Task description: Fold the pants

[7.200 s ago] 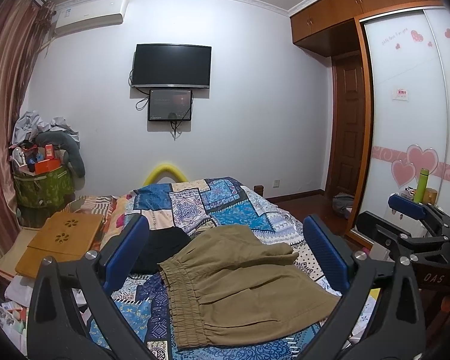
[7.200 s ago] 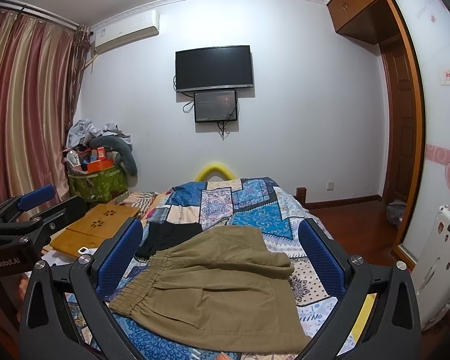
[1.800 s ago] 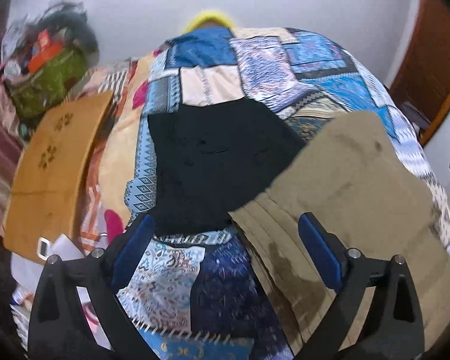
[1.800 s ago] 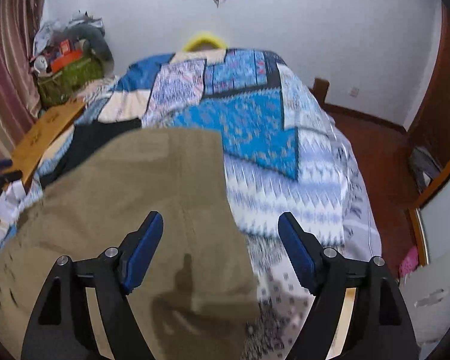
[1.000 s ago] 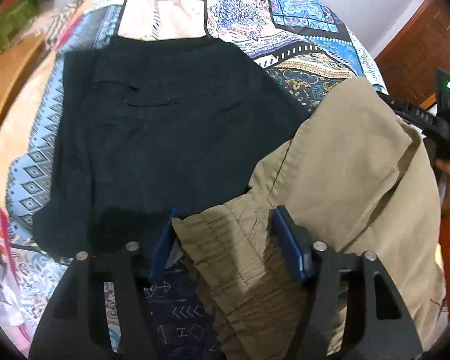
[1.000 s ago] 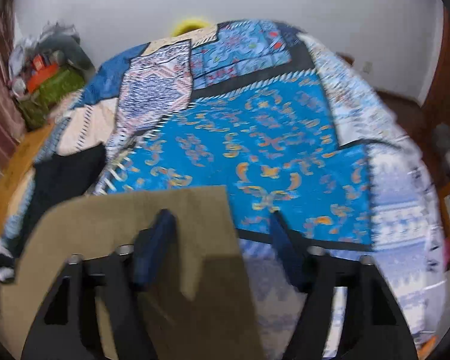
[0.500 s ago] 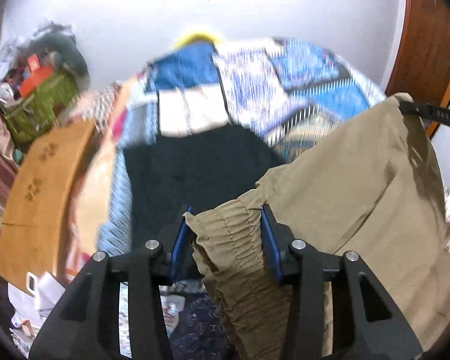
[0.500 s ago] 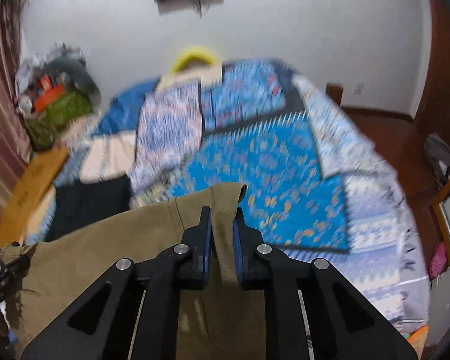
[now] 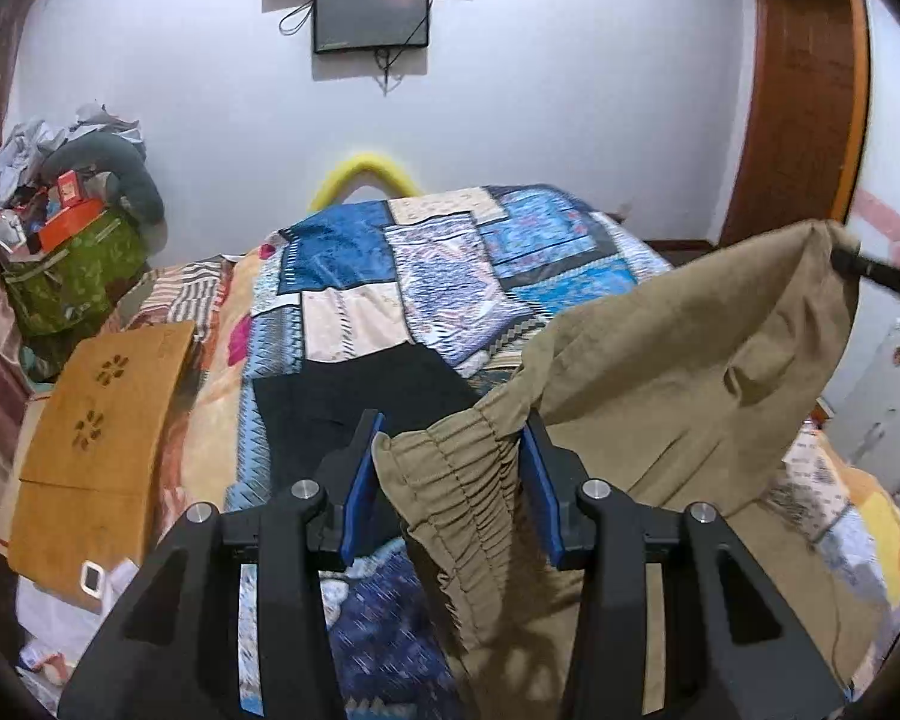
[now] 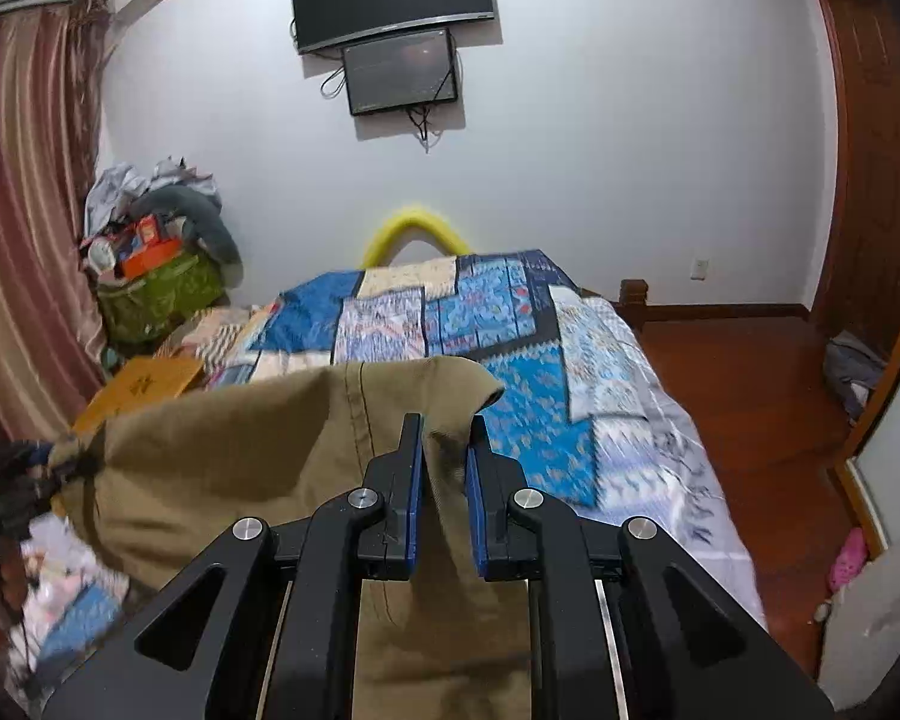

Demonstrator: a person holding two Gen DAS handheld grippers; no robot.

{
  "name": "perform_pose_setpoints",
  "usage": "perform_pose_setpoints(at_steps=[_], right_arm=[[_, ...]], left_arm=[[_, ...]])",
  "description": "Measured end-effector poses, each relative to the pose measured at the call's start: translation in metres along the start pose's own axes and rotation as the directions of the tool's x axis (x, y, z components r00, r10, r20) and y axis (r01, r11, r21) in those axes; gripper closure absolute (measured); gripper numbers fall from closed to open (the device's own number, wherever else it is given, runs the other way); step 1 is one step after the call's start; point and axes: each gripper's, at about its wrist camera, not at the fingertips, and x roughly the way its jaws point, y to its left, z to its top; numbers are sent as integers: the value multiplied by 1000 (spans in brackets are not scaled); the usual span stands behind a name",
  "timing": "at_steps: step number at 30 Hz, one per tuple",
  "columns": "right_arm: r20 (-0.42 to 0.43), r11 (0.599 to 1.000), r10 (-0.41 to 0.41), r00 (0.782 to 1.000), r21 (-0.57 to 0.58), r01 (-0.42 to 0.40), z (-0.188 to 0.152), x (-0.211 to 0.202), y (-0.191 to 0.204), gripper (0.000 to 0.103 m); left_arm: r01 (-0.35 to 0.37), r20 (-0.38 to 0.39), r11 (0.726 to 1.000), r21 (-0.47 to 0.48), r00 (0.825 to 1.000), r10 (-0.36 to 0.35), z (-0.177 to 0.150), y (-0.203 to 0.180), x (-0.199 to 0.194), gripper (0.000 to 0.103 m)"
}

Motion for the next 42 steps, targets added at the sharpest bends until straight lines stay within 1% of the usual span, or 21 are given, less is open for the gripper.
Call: perform_pose_setpoints(at_steps=[3,5,9,16,20,24,27,29,32,34,36,39,40,42], right_arm=[[-41,999,16,999,29,-15,-20,-20,-7,92],[-49,999,13,999,32,-11,-32,-32,-7,92],[-70,999,14,997,41,-12,-63,-56,-5,92],[-141,996,13,990,89,-1,-124,-80,-2,91],[-197,993,18,980,117,5,-160,-84,-1,91],[-244,990,20,970,144,16,-186,-88,-1,89],[-274,985,24,961,173,25,-202,-91,-3,86],[-284,982,15,959,183,39,-213,-97,-3,86],[-294,984,-9,956,169,61,-221,-108,0,83],[-297,986,-20,955,153,68,-222,-115,5,81],[-282,988,-32,959,134,72,-218,-125,10,75],[-209,993,-37,977,101,59,-206,-142,22,64],[-191,994,-33,981,94,52,-203,-146,25,62],[-151,997,-13,988,75,25,-193,-152,35,56]], left_arm=[[18,-5,1000,11,1000,-18,-12,-7,-18,59],[37,-9,999,16,999,-37,-22,-13,-31,59],[46,-24,998,46,999,-45,-45,-25,-53,59],[78,-83,995,63,994,-73,-89,-35,-75,58],[76,-126,994,77,990,-65,-115,-40,-81,58],[63,-174,994,92,984,-46,-142,-45,-83,58],[57,-213,996,75,976,-39,-158,-44,-82,57],[50,-221,996,68,975,-34,-164,-41,-84,55],[33,-209,997,67,978,-18,-168,-38,-96,53],[12,-191,997,76,982,2,-164,-36,-105,50],[6,-159,997,77,987,7,-158,-36,-117,45],[10,-123,996,93,992,1,-144,-40,-132,39],[7,-114,994,111,994,6,-138,-45,-136,38],[2,-104,990,144,995,13,-130,-55,-139,27]])
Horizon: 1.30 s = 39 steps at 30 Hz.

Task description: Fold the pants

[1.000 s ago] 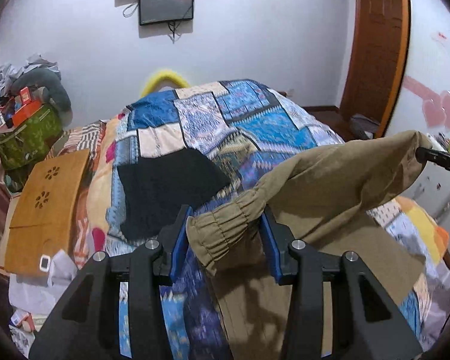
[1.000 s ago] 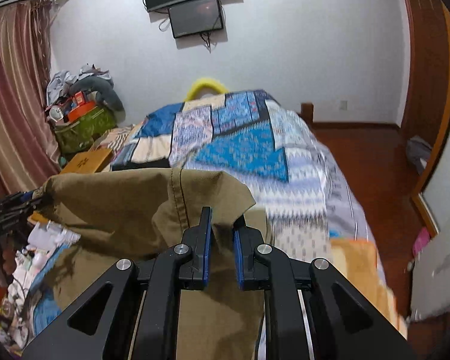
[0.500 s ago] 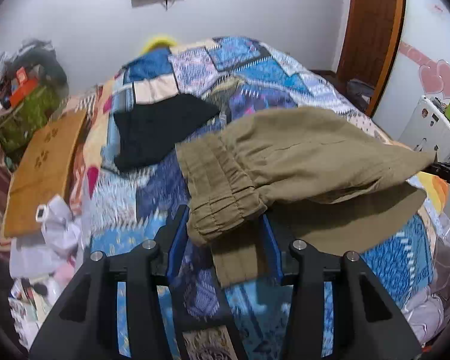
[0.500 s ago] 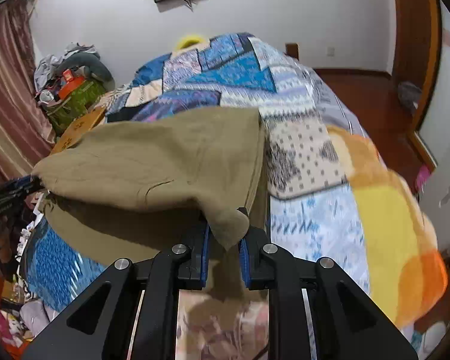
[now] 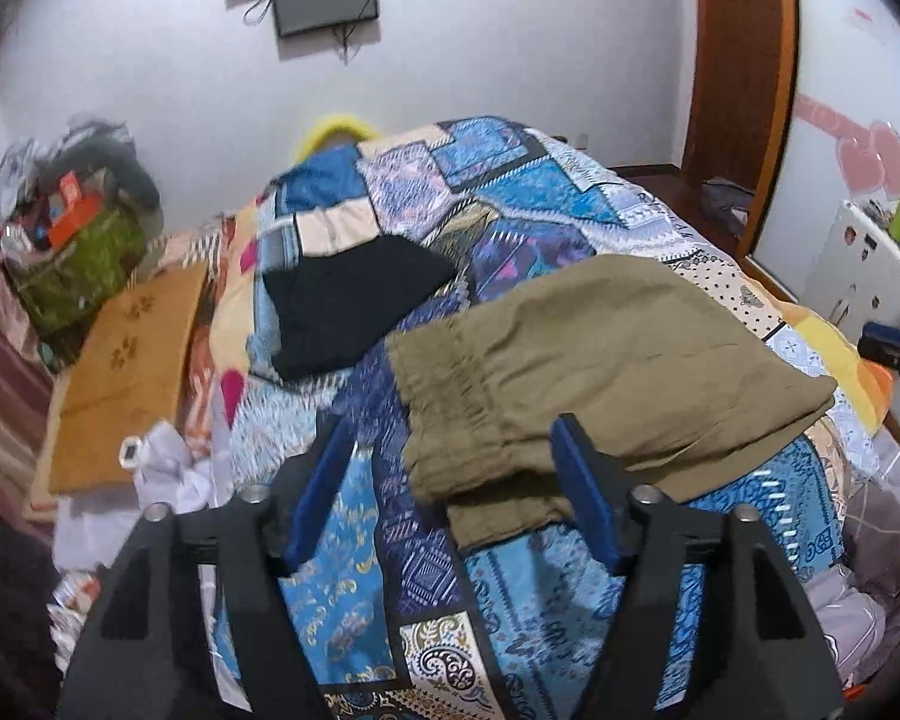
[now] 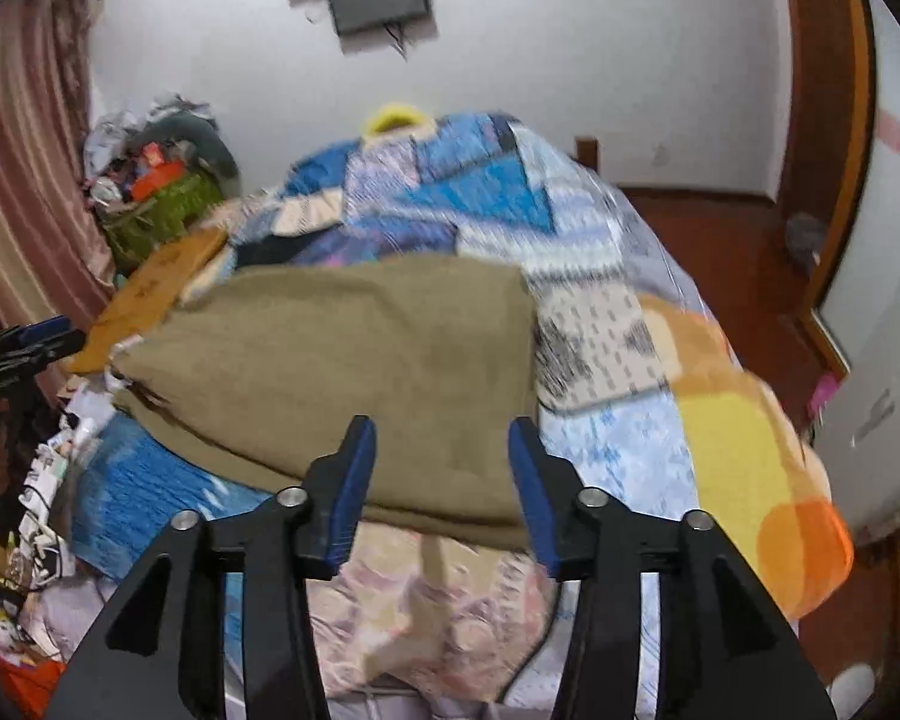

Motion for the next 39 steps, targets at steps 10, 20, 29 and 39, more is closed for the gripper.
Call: perform_pose_setpoints(at_steps=[10,20,29,39], right_arm=[[-61,984,118,991,-129,-125,9,40,55,52],[-195,959,125,973,-228,-169,-10,78,84,52],[-202,938,127,971,-293,-184,-6,89,102,52],[-129,950,149,980,-256,-178,7,86,98,73]], left_arm=[[32,-35,963,268,999,-23,1,-70,24,12],[41,-115,883,468,993,15,-21,-99,65,12],[150,-146,910,387,984,-100,7,-96,72,58],[219,-127,940,261,973,-192,24,-93,56,88]])
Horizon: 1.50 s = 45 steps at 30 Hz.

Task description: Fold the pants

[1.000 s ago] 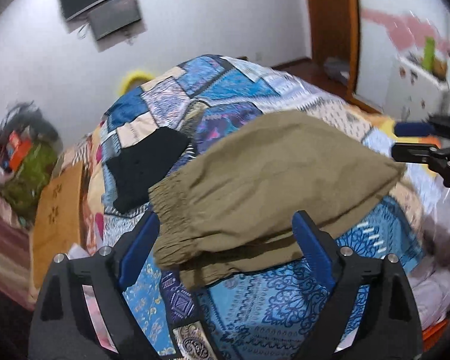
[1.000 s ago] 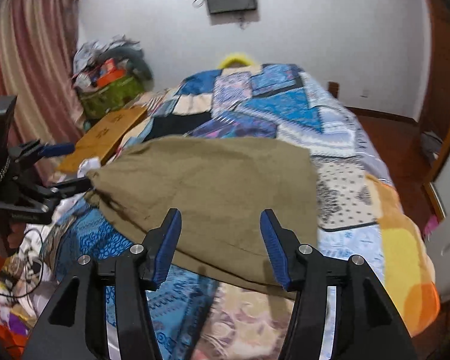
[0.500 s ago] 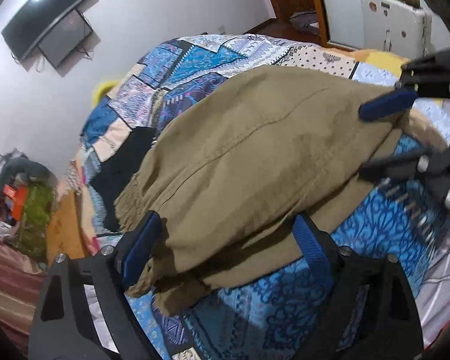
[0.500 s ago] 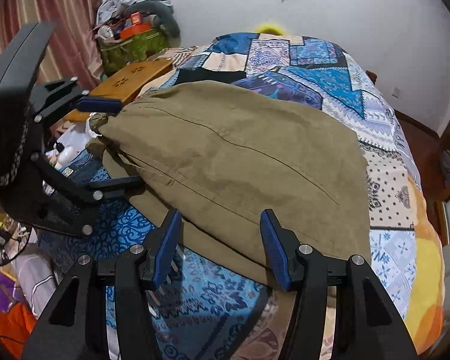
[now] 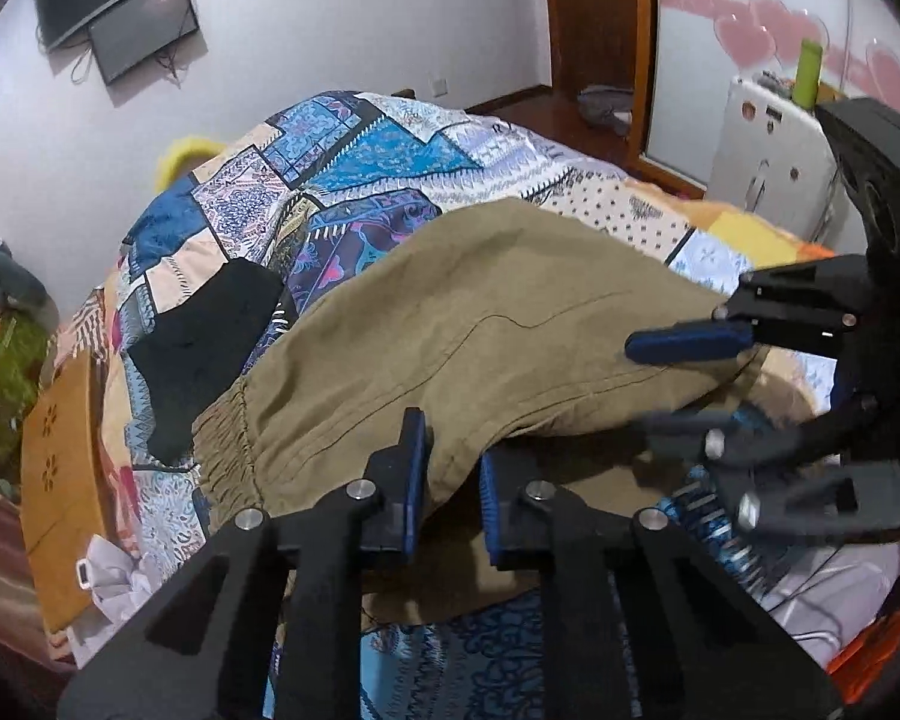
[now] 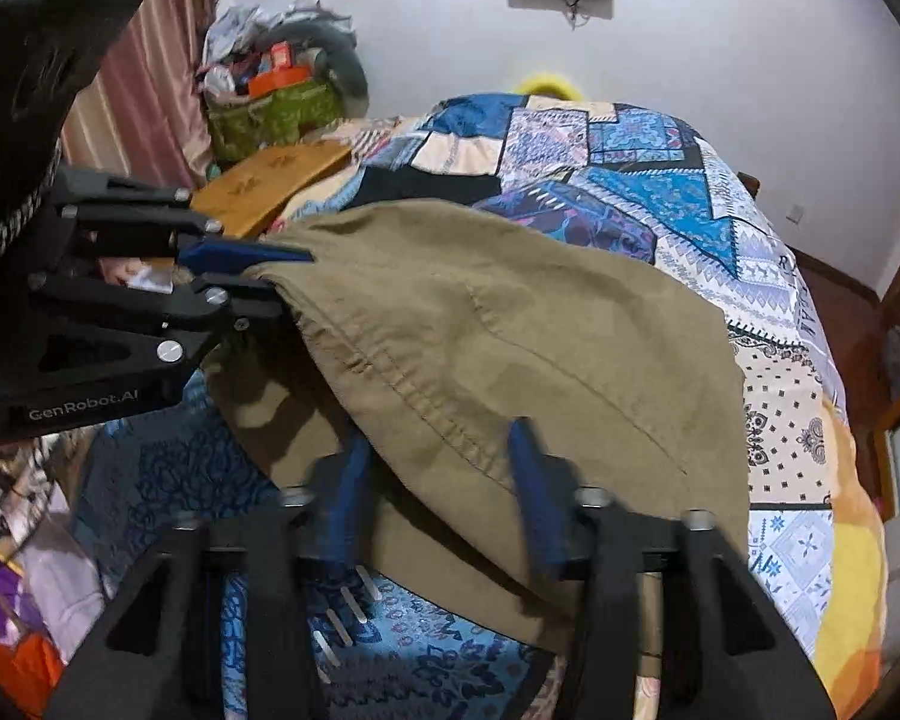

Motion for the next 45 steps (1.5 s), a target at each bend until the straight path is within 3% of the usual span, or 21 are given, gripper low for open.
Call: perform_pose_setpoints(at_steps=[2,3,10,15,20,25,27,33,36,40,43,44,45], right_arm=[[23,1000,10,1000,15,-10,2,-8,-3,90],[38,1000,7,999,15,-8,3,-14,-4,91],[59,1000,-10,998,-28,12,-2,-33,2,93],[1,999,37,999,-3,-37,-16,-23,0,89],[-40,997,72,997,43,-70,-23,-24,-4,84],[3,994,97,995,59,-97,-21,-43,-3,74],[33,991,96,995,86,-98,-18,-50,-7,68],[89,980,38,995,191,-55,-5,-53,-26,64],[75,966,14,997,256,-33,-6,-42,-37,64],[6,955,-12,1000,295,9,-18,-23,-45,64],[-64,951,-22,998,307,41,-31,-7,-51,64],[-68,950,-22,997,310,42,-37,-6,-54,64],[-55,950,-19,998,309,36,-40,-10,-56,64]], left_arm=[[22,14,1000,-16,1000,-21,1,1,-5,89],[25,21,1000,-18,999,-25,1,0,-7,89],[71,42,997,-42,997,-70,-9,-12,-19,90],[69,-39,994,-83,997,-72,-26,-17,-2,89],[69,-66,988,-140,995,-79,-42,-10,-2,78],[85,-36,973,-215,995,-95,-51,7,-23,63],[51,-16,968,-245,998,-56,-51,16,-35,52],[-39,28,934,-354,998,52,-45,53,-49,33],[-98,-14,915,-393,995,101,-46,71,-35,31],[-67,-112,883,-464,994,16,-62,84,2,31],[-49,-102,865,-500,995,-3,-74,85,14,31],[-45,-90,865,-500,996,-1,-75,86,15,39],[-32,-76,868,-495,997,-6,-76,85,14,53]])
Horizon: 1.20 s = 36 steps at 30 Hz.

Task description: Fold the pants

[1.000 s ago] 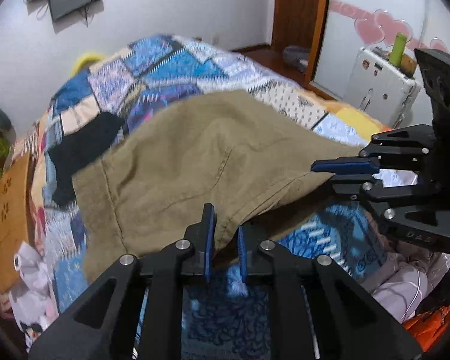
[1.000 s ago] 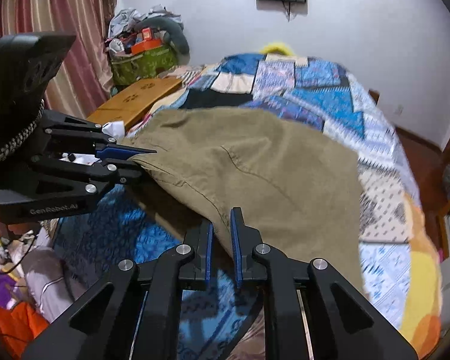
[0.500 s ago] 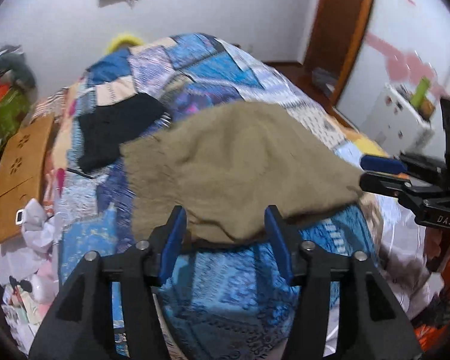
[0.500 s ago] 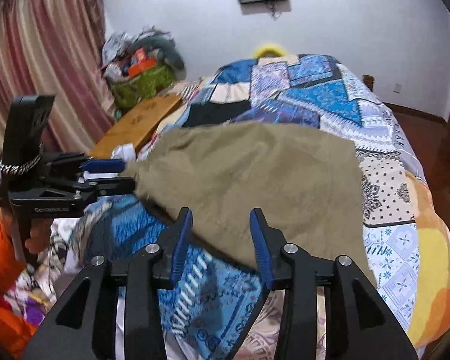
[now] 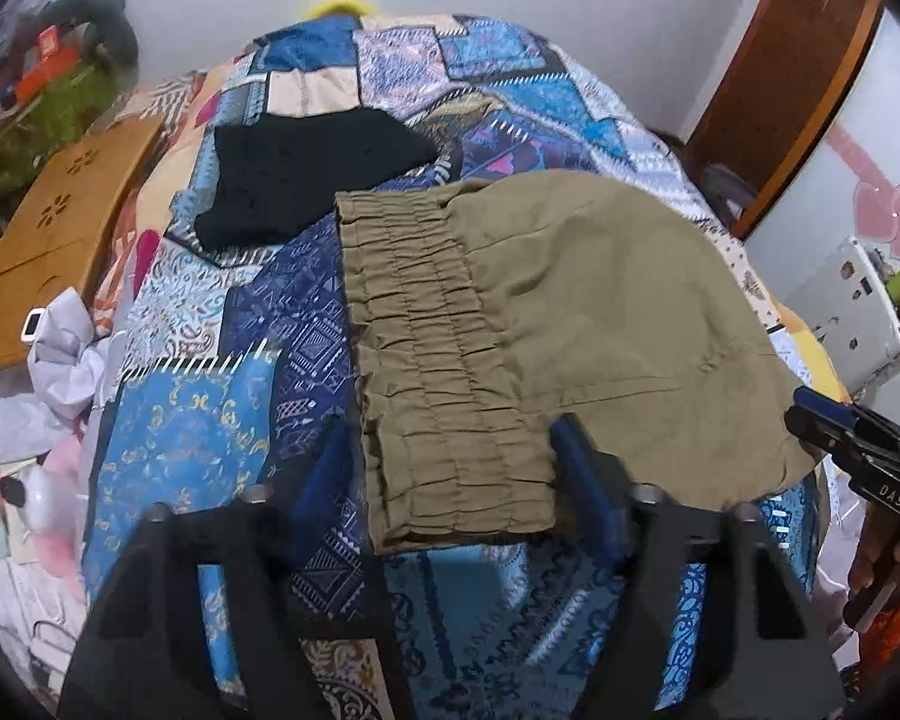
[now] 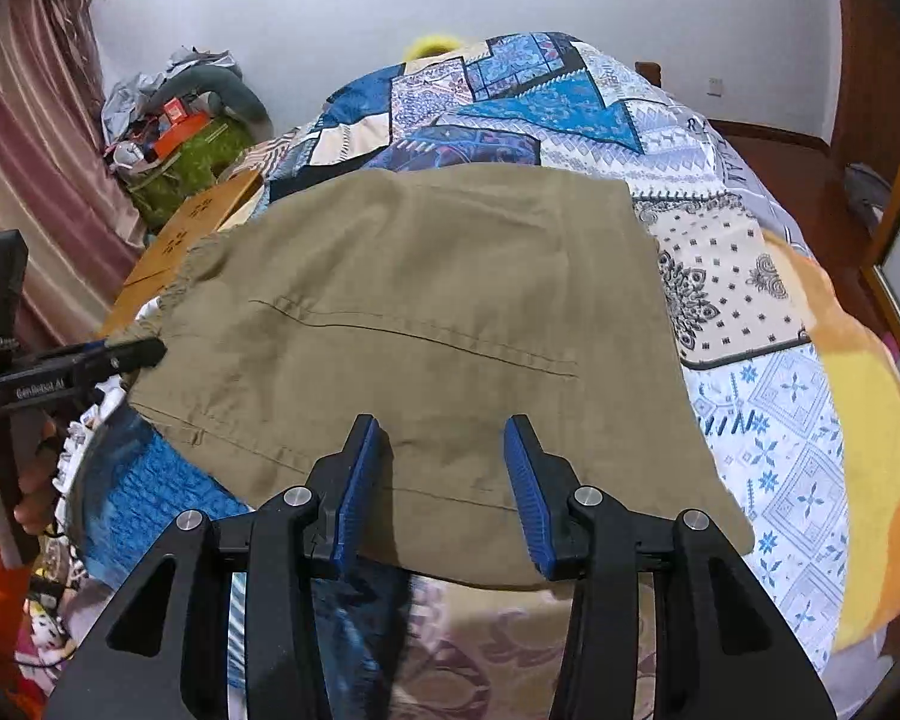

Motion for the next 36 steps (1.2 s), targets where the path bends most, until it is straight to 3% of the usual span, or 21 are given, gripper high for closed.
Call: perform_pose_setpoints(at_steps=[4,8,15,19,25,28,36], right_arm=[[-13,1000,-13,1000,-28,13,1,-9,-5,64],[-10,993,-106,994,-61,105,-5,-14,-16,65],[3,994,-71,997,84,70,-23,-21,-51,60],[5,995,-85,996,61,84,-24,-20,-46,60],[-48,997,-76,996,18,77,-5,-25,-46,57],[4,992,-124,992,-35,124,12,-35,-43,57],[112,993,-110,988,-21,113,76,-31,-60,44]], left_arm=[[-51,15,998,33,999,51,3,-3,-5,57],[-48,10,998,36,999,48,4,0,-6,56],[-60,18,998,26,998,60,-9,6,5,40],[-80,14,995,52,997,79,-6,5,4,35],[-96,25,990,102,995,94,18,6,-14,24],[-151,65,983,103,987,145,36,10,-20,23],[-138,64,990,4,988,137,96,35,-7,21]])
